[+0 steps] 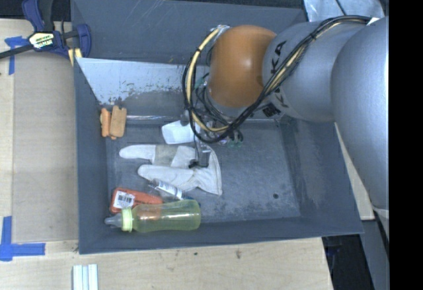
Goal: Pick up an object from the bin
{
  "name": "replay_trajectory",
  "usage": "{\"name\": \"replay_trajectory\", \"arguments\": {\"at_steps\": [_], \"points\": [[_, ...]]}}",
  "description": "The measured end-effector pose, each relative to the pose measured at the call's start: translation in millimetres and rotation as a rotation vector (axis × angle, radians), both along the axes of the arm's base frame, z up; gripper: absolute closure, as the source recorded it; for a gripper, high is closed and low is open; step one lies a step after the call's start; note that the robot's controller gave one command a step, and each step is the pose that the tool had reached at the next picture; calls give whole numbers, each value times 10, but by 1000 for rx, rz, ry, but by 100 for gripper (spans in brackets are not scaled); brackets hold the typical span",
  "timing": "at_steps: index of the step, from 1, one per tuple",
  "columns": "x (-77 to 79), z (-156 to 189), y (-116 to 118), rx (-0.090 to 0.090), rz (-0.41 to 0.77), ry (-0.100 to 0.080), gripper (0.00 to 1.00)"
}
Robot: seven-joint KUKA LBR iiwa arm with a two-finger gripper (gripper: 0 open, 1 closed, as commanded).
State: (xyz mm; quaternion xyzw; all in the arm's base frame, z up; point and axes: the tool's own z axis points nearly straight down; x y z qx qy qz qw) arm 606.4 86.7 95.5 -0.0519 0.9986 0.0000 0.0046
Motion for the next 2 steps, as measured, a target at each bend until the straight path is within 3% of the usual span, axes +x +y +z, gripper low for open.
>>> {"name": "replay_trajectory", "arguments": {"at_steps": [1,2], "points": [[127,-199,43,3,22,-5,100],[127,-199,43,3,22,-5,100]]}}
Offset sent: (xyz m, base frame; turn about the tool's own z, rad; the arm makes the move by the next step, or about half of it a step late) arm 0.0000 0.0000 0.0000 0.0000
